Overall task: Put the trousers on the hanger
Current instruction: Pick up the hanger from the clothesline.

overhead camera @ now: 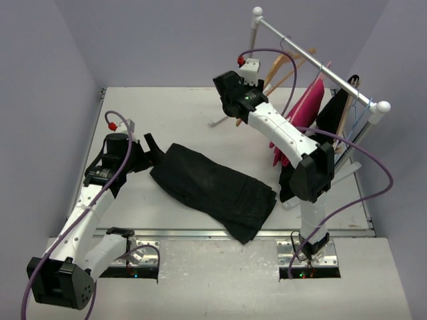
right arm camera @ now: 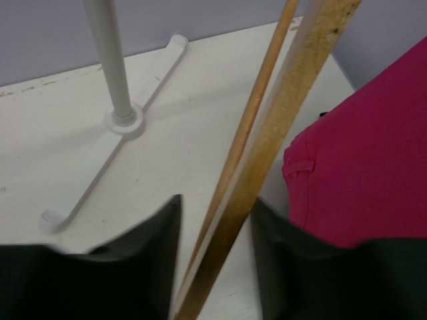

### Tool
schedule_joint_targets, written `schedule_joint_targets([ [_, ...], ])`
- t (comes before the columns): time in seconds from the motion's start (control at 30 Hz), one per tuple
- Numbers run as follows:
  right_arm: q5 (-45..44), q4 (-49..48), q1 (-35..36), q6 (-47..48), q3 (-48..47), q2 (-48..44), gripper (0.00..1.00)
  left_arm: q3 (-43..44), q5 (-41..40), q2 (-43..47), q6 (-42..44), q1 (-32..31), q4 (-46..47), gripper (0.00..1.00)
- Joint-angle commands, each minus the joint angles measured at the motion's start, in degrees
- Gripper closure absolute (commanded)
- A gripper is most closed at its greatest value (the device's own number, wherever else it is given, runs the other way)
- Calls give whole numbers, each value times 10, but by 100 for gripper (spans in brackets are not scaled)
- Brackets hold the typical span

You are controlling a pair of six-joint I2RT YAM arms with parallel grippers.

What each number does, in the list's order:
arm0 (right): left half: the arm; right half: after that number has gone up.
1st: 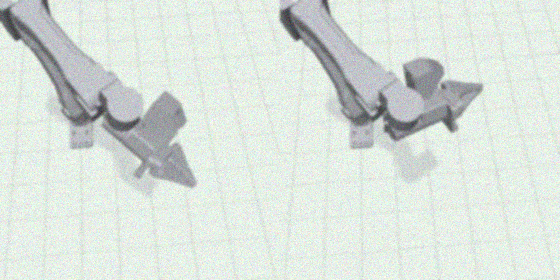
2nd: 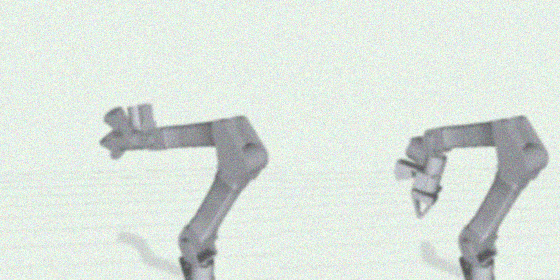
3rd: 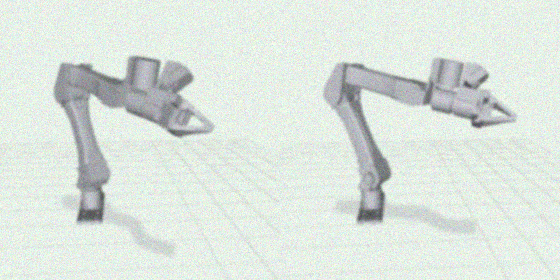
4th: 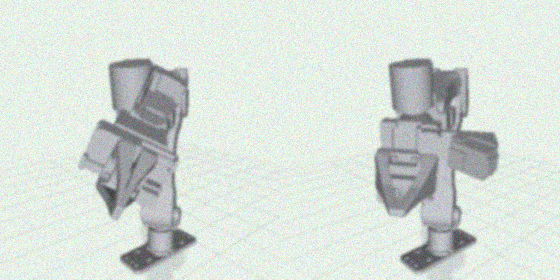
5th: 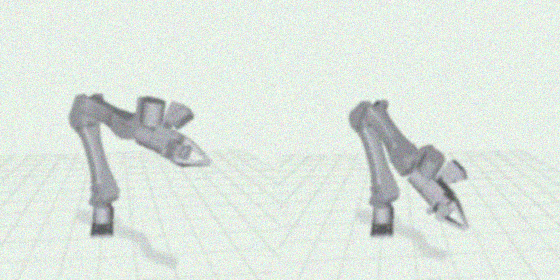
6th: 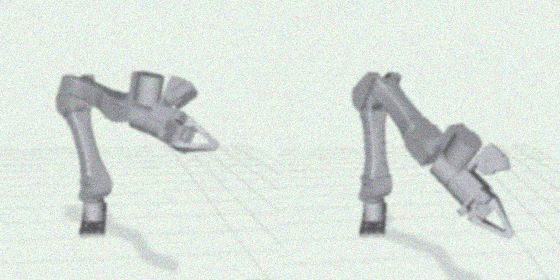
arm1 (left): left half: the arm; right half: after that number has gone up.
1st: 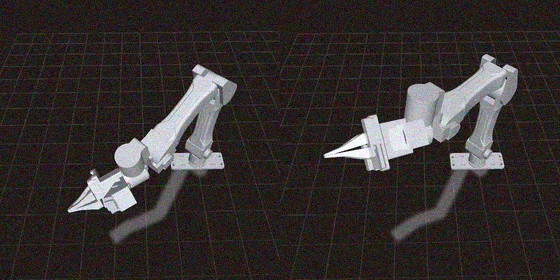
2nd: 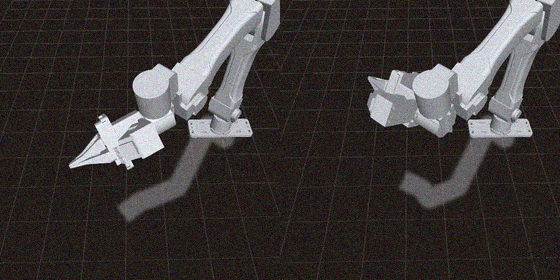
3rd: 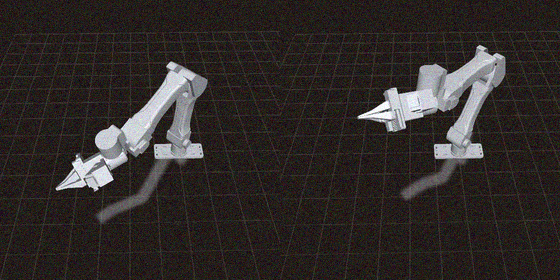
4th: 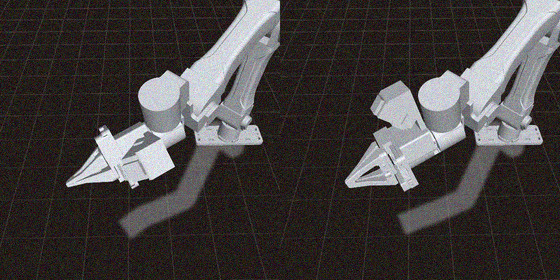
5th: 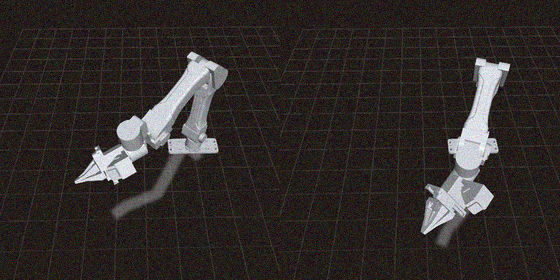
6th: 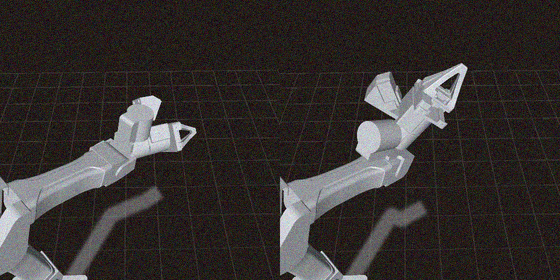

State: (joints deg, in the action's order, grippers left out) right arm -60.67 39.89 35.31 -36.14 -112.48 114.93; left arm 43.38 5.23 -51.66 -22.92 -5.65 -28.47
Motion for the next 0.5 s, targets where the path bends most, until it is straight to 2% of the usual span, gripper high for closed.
schedule_joint_targets([
  [0.0,-52,-59,-3,-22,12,-50,100,-1,7,7,6,-5,26,0],
  [0.27,-62,-89,-2,8,-6,-58,100,-2,15,0,7,-5,28,0],
  [0.47,-72,-79,1,-35,16,-108,100,-2,8,2,5,-6,28,0],
])
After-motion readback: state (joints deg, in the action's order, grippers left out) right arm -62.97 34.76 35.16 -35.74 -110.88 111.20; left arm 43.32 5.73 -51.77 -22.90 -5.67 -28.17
